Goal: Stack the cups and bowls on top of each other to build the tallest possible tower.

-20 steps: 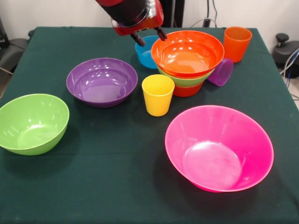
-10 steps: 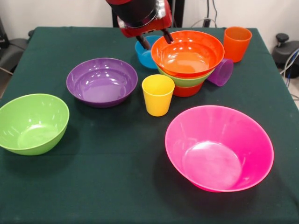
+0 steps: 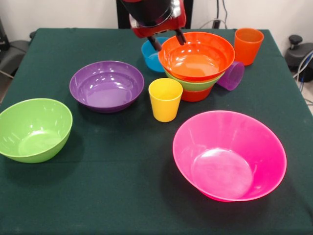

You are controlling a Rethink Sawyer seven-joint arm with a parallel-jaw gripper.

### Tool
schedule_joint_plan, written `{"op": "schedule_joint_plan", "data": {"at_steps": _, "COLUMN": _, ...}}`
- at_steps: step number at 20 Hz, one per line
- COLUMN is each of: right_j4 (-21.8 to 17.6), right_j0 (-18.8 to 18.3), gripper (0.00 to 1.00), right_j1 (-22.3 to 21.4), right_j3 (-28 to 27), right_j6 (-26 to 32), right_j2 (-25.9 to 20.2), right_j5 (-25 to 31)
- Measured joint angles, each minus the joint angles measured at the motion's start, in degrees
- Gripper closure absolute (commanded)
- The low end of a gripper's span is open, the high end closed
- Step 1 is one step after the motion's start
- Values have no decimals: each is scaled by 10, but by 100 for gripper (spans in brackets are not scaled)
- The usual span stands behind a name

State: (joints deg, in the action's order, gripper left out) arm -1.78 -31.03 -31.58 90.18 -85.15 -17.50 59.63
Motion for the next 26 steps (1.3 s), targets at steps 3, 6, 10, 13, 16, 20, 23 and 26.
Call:
{"op": "schedule_joint_plan", "data": {"at_steps": 3, "right_j4": -11, "right_j0": 9, "gripper": 0, "right_j1": 0, "right_j3": 0, "right_j6": 0, "right_j2": 7, "right_j5": -50}}
{"op": "schedule_joint_plan", "data": {"at_steps": 6, "right_j4": -24, "right_j0": 18, "gripper": 0, "right_j1": 0, "right_j3": 0, "right_j6": 0, "right_j2": 14, "right_j5": -91}}
{"op": "schedule_joint_plan", "data": {"at_steps": 10, "right_j4": -41, "right_j0": 36, "gripper": 0, "right_j1": 0, "right_j3": 0, "right_j6": 0, "right_j2": 30, "right_j5": -159}}
{"op": "schedule_joint_plan", "data": {"at_steps": 13, "right_j4": -48, "right_j0": 47, "gripper": 0, "right_j1": 1, "right_j3": 0, "right_j6": 0, "right_j2": 40, "right_j5": -199}}
{"op": "schedule_joint_plan", "data": {"at_steps": 16, "right_j4": -48, "right_j0": 55, "gripper": 0, "right_j1": 1, "right_j3": 0, "right_j6": 0, "right_j2": 47, "right_j5": -209}}
{"op": "schedule_joint_plan", "data": {"at_steps": 20, "right_j4": -48, "right_j0": 65, "gripper": 0, "right_j1": 1, "right_j3": 0, "right_j6": 0, "right_j2": 59, "right_j5": -210}}
{"op": "schedule_joint_plan", "data": {"at_steps": 23, "right_j4": -48, "right_j0": 72, "gripper": 0, "right_j1": 1, "right_j3": 0, "right_j6": 0, "right_j2": 66, "right_j5": -210}}
{"op": "schedule_joint_plan", "data": {"at_steps": 26, "right_j4": -47, "right_j0": 78, "gripper": 0, "right_j1": 1, "right_j3": 0, "right_j6": -1, "right_j2": 72, "right_j5": -210}}
